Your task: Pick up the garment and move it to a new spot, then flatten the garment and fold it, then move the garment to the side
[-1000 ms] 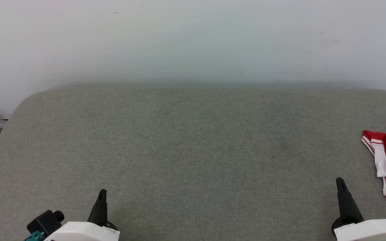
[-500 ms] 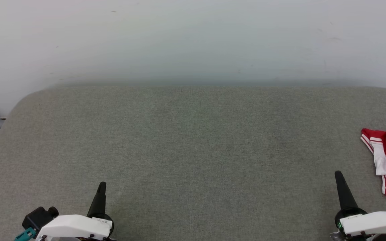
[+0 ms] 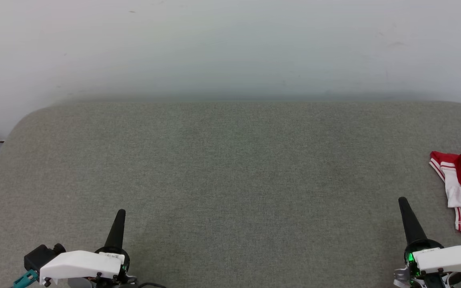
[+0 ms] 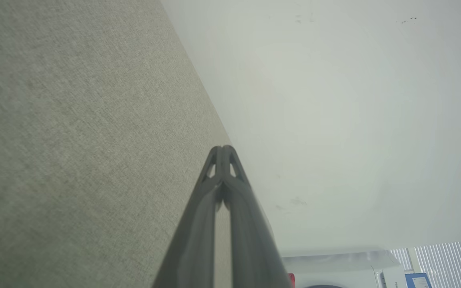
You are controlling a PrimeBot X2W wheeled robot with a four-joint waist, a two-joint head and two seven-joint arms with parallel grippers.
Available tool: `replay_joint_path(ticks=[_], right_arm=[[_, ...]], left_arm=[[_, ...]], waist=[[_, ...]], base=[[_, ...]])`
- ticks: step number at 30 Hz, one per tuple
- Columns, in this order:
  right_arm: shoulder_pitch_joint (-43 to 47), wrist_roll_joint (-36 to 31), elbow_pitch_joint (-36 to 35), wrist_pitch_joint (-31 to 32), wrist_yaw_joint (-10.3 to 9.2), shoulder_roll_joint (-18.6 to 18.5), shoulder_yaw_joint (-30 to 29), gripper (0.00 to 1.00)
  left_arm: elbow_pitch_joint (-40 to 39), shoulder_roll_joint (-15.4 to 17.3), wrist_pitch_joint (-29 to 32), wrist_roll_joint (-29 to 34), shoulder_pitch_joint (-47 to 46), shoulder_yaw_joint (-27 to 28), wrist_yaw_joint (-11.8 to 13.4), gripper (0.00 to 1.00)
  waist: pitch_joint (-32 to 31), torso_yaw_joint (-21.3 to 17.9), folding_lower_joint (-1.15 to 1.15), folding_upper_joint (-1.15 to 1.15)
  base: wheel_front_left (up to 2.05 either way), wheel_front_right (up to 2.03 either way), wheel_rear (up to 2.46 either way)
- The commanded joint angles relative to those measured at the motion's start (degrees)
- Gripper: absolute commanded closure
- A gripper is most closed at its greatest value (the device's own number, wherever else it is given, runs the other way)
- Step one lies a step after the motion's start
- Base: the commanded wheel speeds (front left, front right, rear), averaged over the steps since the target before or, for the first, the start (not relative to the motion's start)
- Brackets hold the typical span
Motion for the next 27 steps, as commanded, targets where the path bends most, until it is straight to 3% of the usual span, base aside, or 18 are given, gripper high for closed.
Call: replay_joint_path(ticks=[1,27], right_arm=[[-1.5,1.3,-0.2,0.2,0.0,-0.1,-0.1,1.0],[-3.7,13.9,1.3,3.5,-0.01,0.0,-0.4,1.0]], left_arm=[[-0.2,0.0,0.2,-1.1,-1.3,0.3,-0.4,1.0],[0.4,0.0,3.5,-14.2,-3.5,1.7,-1.7,1.0]], waist=[[0.0,0.0,0.0,0.0],[0.6,-0.6,0.0,0.0]], base=[[0.0,0.0,0.0],[0.0,0.0,0.0]])
